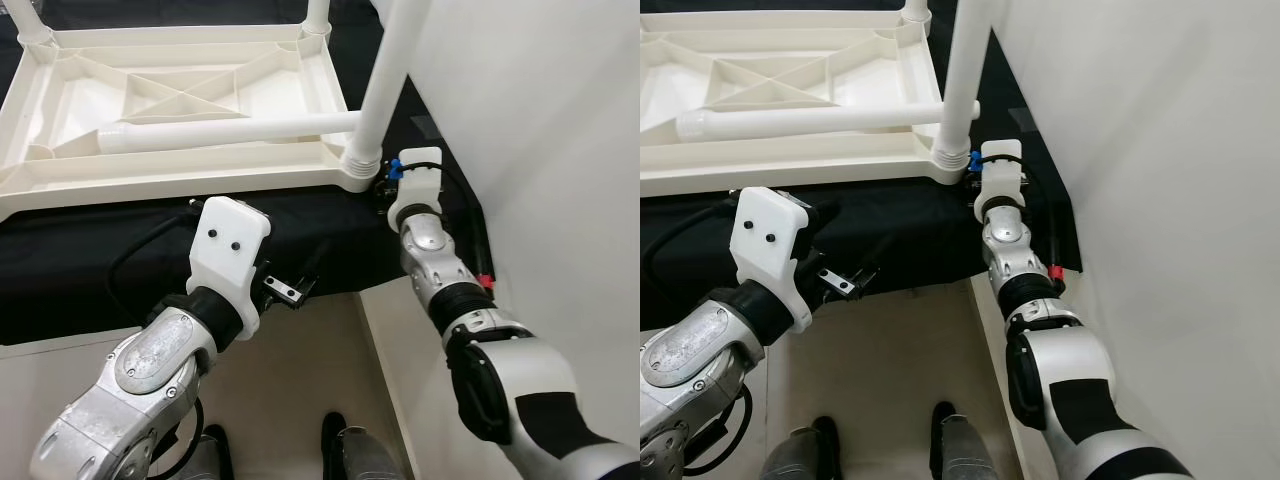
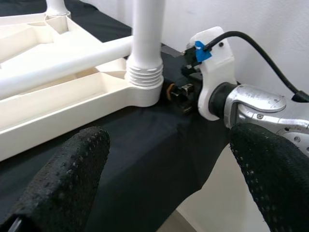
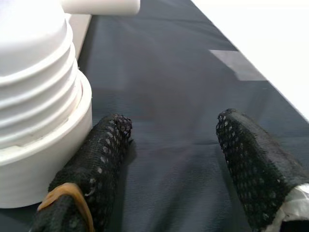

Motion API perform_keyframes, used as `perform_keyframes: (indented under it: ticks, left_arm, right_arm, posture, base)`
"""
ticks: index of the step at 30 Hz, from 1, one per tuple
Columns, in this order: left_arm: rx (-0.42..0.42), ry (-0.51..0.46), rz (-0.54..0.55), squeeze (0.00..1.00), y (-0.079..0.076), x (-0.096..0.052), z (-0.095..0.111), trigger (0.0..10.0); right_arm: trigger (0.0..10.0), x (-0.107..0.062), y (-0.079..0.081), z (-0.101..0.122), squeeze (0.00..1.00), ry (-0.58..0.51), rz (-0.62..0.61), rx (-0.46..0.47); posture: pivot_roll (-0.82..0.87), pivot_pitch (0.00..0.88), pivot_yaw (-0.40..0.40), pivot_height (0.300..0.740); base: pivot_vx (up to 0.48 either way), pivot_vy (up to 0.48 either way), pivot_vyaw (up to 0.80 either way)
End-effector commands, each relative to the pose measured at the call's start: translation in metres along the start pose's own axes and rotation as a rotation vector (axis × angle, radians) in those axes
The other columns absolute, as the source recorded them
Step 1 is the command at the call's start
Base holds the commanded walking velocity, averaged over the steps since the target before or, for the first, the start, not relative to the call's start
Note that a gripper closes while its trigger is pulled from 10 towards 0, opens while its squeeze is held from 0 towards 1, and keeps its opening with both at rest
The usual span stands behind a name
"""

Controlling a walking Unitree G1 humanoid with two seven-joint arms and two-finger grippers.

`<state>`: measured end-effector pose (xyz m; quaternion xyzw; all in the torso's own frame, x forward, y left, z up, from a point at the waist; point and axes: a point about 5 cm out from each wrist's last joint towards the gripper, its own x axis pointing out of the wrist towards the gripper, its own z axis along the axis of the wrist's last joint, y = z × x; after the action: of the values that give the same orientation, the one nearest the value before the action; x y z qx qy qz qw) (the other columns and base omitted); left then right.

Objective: Building children table

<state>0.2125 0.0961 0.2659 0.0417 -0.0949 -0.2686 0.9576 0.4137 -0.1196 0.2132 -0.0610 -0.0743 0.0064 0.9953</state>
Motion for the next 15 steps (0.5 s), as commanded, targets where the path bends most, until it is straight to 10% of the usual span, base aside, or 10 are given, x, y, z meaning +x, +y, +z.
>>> perform_keyframes:
  ticks: [1, 15]
  left_arm:
    - [-0.006, 0.009, -0.019, 0.00, -0.003, -0.002, 0.000, 10.0]
    - [0.006, 0.005, -0.011, 0.00, -0.001, -0.001, -0.001, 10.0]
  right_arm:
    - [10.0, -0.008, 0.019, -0.016, 0.00, 0.042, 0.080, 0.016]
    - [10.0, -0.029, 0.085, -0.002, 0.00, -0.108, 0.315, 0.115]
  posture:
    - [0.12, 0.406, -0.089, 0.740]
    - [0.11, 0.381, -0.100, 0.740]
  base:
    - [0.000, 0.000, 0.00]
    - [0.000, 0.000, 0.00]
